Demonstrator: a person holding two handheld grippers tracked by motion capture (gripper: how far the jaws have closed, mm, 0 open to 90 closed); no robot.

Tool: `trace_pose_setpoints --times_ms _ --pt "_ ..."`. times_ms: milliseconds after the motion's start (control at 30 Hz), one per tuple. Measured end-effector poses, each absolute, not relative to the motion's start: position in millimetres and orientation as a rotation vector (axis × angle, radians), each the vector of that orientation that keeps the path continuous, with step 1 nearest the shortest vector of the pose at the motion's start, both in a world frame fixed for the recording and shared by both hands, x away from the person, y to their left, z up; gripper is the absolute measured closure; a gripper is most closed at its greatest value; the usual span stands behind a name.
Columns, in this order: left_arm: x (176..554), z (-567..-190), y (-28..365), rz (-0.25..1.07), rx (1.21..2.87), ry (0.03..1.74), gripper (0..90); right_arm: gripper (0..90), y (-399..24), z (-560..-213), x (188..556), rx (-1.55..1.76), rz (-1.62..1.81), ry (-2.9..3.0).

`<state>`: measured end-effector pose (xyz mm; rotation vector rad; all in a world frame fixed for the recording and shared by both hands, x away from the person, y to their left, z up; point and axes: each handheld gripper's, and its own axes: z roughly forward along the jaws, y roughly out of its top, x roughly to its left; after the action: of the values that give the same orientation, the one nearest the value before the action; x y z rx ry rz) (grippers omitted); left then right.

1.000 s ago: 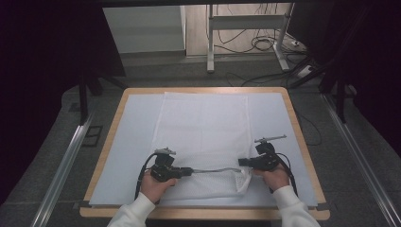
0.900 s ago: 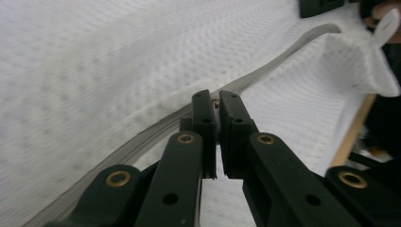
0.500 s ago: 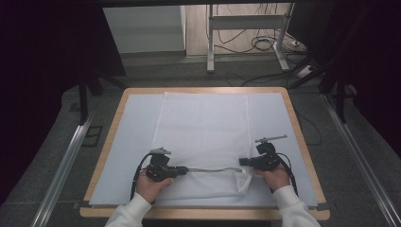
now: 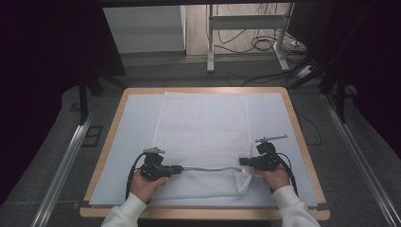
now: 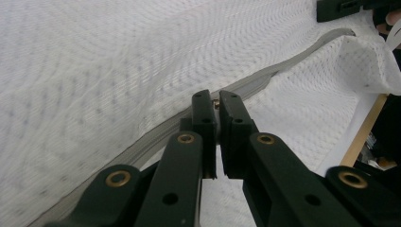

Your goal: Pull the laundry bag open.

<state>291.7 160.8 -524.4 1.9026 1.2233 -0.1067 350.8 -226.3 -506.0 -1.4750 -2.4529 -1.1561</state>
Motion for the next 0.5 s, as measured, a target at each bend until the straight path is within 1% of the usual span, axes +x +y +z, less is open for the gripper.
trace_pose_setpoints --times_ms 500 --pt "288 -525 187 -0.097 1.869 1.266 86.8 88.5 -227 -506 351 -1.479 -1.159 -2.453"
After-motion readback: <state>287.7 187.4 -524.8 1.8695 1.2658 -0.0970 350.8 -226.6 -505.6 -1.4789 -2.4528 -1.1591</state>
